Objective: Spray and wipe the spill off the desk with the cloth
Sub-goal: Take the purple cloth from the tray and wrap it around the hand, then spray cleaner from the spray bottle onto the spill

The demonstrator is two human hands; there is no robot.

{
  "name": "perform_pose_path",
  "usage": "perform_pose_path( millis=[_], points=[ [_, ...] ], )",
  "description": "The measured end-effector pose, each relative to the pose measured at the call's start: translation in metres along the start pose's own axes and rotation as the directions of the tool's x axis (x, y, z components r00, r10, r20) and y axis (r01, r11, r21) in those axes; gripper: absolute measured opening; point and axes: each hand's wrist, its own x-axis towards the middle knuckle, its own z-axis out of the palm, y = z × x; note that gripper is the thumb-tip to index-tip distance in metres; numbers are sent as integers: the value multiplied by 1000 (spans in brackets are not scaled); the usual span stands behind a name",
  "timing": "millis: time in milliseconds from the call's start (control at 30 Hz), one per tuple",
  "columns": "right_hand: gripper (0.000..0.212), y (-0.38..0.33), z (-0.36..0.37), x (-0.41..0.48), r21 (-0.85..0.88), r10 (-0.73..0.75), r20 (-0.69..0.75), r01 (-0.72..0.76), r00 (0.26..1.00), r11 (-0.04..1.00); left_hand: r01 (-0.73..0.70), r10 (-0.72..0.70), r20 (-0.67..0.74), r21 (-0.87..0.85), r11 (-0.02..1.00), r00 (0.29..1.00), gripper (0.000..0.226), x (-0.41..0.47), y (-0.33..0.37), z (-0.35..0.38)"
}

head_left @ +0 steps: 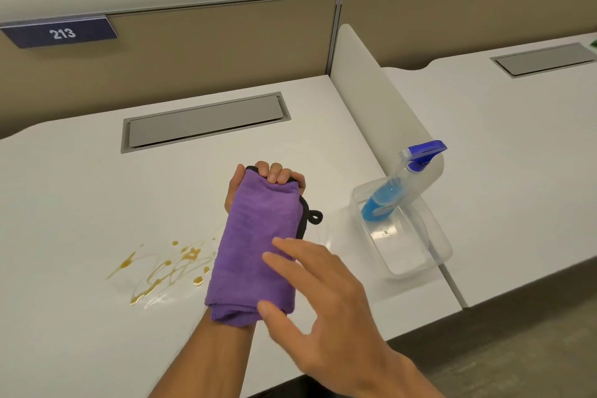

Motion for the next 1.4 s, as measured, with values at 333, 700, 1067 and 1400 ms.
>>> perform_pose_path(
  millis=[333,700,1067,1400],
  points=[
    [48,135,-60,29,424,642,-544,-483,540,766,5,-7,-82,-29,1000,997,31,1,-17,10],
    [36,199,-112,76,536,544,-176,-383,820,752,23,-24,-48,-20,1000,999,30,5,-30,16],
    [41,202,-132,82,399,445,-306,-311,841,862,-63,43,-236,-76,995,971,35,5,-32,33],
    [34,131,-160,94,546,295,-199,-144,935,825,-84,61,-214,-98,992,975,35,8,-24,36]
  ],
)
